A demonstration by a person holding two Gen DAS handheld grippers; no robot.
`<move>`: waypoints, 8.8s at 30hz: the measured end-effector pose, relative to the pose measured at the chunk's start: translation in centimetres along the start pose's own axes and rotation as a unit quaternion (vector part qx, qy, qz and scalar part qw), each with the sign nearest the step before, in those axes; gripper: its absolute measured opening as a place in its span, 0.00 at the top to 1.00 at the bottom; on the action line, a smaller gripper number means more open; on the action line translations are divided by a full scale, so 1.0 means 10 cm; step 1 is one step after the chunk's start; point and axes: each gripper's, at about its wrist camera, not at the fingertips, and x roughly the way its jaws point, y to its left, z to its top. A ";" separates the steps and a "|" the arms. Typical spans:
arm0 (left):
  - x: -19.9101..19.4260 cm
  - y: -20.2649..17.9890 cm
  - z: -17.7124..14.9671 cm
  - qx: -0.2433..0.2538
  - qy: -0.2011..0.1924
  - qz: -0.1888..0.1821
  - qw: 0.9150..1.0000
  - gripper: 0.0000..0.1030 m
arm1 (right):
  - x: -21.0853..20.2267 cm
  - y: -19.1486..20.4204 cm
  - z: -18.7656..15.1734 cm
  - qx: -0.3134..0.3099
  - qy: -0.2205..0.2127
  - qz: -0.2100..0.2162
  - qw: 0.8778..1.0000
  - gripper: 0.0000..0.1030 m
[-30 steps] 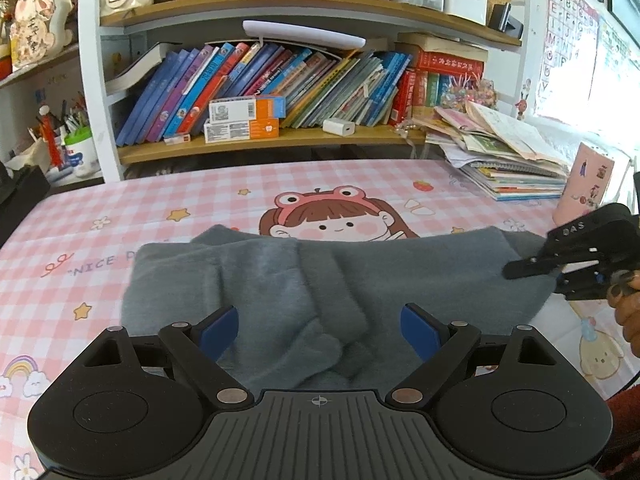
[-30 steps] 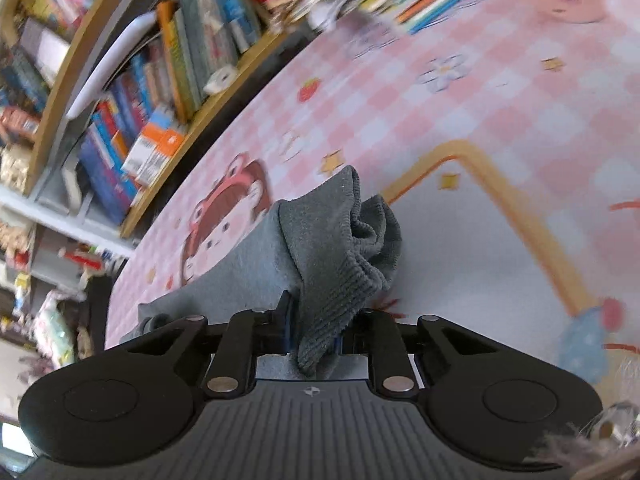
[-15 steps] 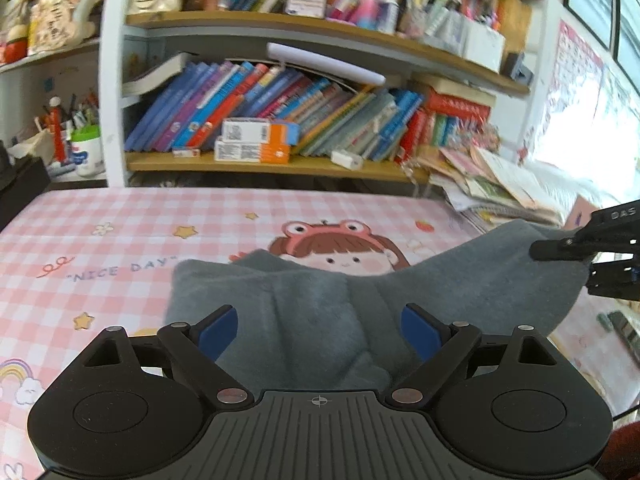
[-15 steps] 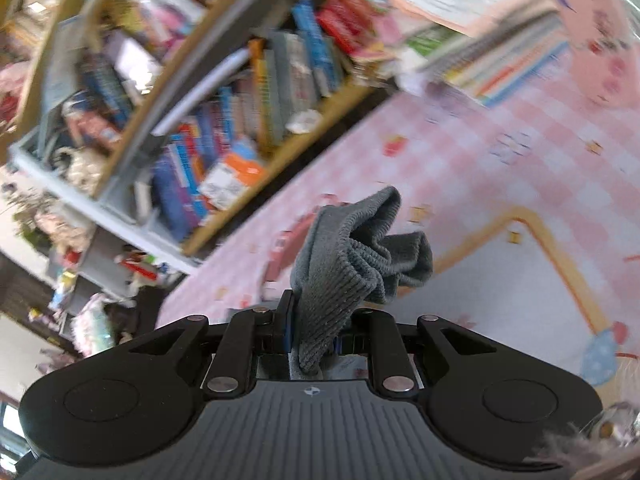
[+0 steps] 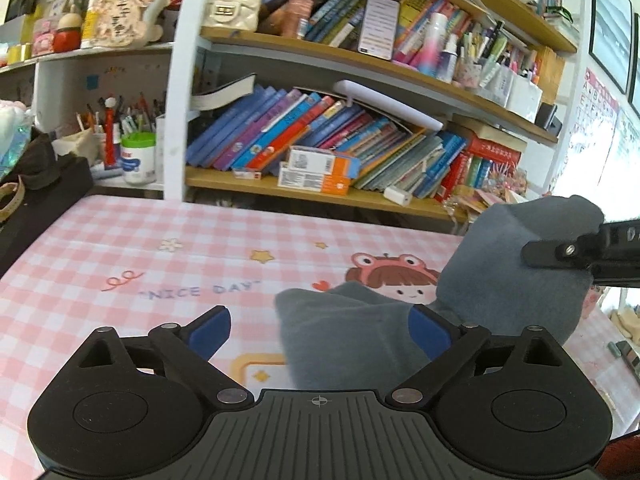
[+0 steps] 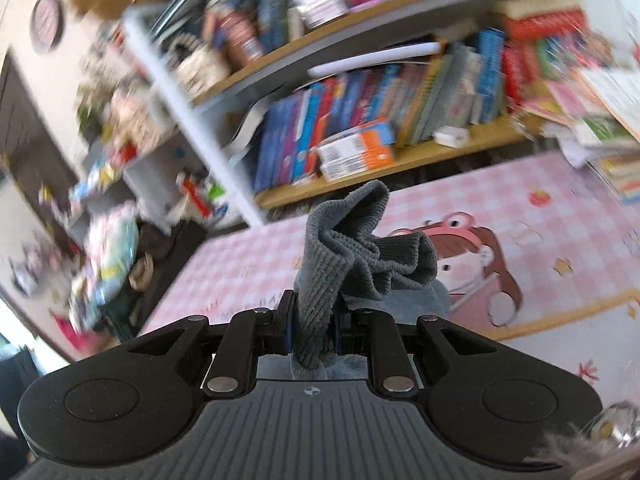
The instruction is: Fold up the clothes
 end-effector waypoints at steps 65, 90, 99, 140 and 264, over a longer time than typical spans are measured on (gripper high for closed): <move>0.55 0.63 -0.19 -0.227 0.103 -0.115 0.961 0.87 | 0.76 -0.41 -0.43 0.014 0.123 -0.081 0.989 0.27; 0.69 0.43 -0.18 -0.161 0.154 -0.090 0.971 0.25 | 0.90 -0.57 -0.44 0.071 0.149 -0.056 0.985 0.28; 0.93 0.56 -0.36 -0.214 0.209 -0.124 0.946 0.40 | 0.94 -0.55 -0.49 0.082 0.182 -0.029 0.980 0.57; 0.95 0.44 0.20 -0.153 0.146 -0.155 0.965 0.50 | 0.86 -0.41 -0.06 0.052 0.117 0.016 0.992 0.70; 0.95 -0.26 0.14 0.036 0.095 0.066 0.993 0.02 | 0.89 -0.16 -0.27 -0.056 0.049 -0.250 0.965 0.03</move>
